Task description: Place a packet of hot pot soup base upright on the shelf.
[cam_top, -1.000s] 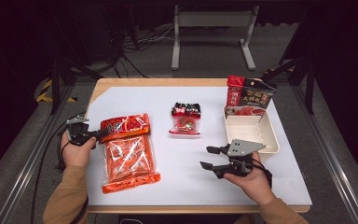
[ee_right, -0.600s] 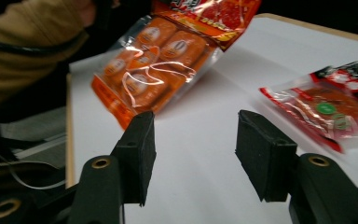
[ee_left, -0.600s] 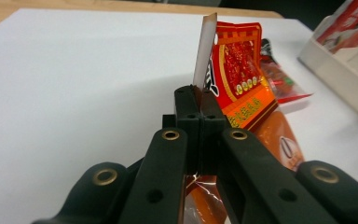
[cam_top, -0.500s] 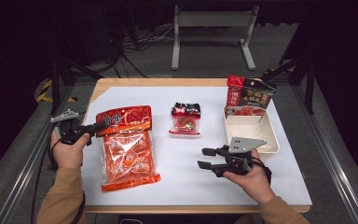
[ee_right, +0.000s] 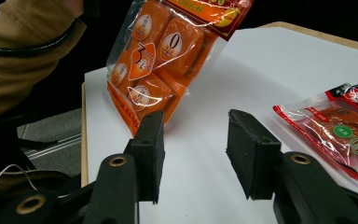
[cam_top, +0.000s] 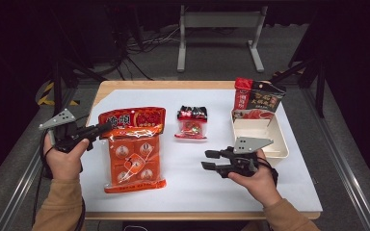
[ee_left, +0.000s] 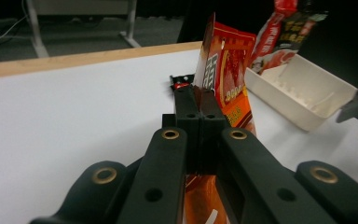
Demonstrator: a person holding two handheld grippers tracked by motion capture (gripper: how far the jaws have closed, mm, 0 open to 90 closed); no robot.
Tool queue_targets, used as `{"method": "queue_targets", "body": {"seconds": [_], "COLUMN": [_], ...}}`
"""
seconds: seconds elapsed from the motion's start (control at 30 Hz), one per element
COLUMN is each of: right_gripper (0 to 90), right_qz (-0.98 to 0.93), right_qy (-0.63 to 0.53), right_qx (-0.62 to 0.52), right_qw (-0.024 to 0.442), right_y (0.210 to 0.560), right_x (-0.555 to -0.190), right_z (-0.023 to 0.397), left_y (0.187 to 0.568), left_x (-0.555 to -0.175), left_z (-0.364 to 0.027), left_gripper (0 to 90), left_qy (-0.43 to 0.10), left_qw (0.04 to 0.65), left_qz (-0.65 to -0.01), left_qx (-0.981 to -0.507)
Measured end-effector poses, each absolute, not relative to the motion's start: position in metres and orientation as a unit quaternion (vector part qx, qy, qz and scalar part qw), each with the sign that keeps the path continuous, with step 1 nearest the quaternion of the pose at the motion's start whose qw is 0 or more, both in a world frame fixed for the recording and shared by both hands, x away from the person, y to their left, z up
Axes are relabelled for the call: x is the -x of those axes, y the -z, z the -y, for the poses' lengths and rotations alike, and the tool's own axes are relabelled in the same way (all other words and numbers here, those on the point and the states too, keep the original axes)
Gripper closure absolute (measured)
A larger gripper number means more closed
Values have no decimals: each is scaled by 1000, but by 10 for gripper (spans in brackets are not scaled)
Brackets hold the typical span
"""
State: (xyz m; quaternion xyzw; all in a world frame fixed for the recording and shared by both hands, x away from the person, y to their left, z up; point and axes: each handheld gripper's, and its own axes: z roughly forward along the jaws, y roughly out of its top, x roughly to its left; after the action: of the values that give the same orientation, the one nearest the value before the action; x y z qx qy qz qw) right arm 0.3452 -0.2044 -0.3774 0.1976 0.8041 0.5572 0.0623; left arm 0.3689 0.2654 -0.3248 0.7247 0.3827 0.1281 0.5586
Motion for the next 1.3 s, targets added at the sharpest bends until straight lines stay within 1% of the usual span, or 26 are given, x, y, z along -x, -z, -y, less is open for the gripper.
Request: {"method": "queue_targets", "body": {"seconds": [0.13,0.27,0.37,0.63,0.8,0.87,1.07,1.2,1.3], "right_gripper": [547,541,539,536,535,531,498,416,400], "right_qz": [-802,-802,-801,-804,-802,-801,-799,-791,-788], "right_qy": [-563,-565,-566,-565,-569,-571,-575,-586,-591], "right_qx": [-192,-187,-183,-173,-168,-166,-163,-150,-153], "right_qw": [54,57,62,64,66,67,73,86,84], "right_y": [376,374,372,367,363,361,357,356,355], "right_x": [-346,-346,-347,-347,-346,-346,-347,-351,-355], "right_z": [203,201,200,195,195,196,196,191,187], "left_y": [317,311,306,288,281,279,273,274,275], "left_x": [-361,-354,-349,-333,-327,-326,-318,-320,-321], "left_z": [-263,-261,-257,-241,-232,-231,-219,-216,-213], "left_gripper": [900,900,900,900,900,900,900,900,900], "left_qy": [-124,-126,-115,-120,-107,-107,-111,-119,-125], "left_qw": [577,580,589,596,609,610,613,616,619], "left_qz": [-349,-334,-322,-271,-228,-221,-196,-201,-203], "left_qx": [-728,-732,-733,-746,-753,-754,-757,-752,-748]}}
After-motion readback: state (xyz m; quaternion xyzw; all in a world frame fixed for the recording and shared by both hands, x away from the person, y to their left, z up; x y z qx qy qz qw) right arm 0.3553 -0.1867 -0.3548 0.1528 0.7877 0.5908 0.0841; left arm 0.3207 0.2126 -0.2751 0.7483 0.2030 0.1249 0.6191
